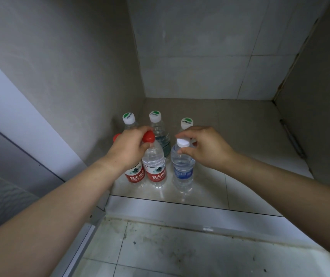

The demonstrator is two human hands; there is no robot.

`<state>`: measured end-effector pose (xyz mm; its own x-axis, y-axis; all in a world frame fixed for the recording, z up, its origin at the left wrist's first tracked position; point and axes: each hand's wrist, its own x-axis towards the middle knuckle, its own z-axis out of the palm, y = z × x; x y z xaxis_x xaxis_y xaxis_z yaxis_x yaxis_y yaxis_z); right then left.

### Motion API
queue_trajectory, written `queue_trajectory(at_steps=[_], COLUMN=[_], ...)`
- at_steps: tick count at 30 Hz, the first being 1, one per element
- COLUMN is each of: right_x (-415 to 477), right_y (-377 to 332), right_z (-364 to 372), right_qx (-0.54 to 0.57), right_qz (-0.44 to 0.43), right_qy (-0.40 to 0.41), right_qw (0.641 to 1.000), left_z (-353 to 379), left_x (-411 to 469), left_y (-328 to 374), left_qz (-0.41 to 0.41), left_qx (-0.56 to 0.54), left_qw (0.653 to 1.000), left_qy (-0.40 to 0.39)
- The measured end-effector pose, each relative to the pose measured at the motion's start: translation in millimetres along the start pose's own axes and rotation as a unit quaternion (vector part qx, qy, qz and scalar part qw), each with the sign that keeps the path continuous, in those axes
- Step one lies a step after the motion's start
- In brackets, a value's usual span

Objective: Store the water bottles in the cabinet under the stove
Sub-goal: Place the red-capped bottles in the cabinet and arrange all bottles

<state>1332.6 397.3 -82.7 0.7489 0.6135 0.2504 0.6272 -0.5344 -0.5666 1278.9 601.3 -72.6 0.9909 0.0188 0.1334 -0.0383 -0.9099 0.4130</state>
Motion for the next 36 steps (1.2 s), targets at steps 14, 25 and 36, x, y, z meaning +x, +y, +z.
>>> queue_trajectory(at_steps=[14,25,36], right_x=[13.1,52.2,55.3], right_y=[-12.5,-51.2,-46.9], right_z=[-10.4,18.9,28.7], right_qx=[-0.071,-0.053,-0.064], right_qz=[-0.004,-0.045,-0.009], right_qy=[-0.037,-0.139,-0.082], right_qw=[0.997,0.988,0.995], left_z=[-15.4,-27.4,-23.7], left_x=[-5.5,-13.6,-4.4], left_y=[-7.2,-47.5,-61.2], left_qz=[0.044,-0.055,-0.007], left_qx=[0.046,0.045,-0.08], left_qw=[0.998,0.996,0.997], left_qy=[0.026,0.052,0.009])
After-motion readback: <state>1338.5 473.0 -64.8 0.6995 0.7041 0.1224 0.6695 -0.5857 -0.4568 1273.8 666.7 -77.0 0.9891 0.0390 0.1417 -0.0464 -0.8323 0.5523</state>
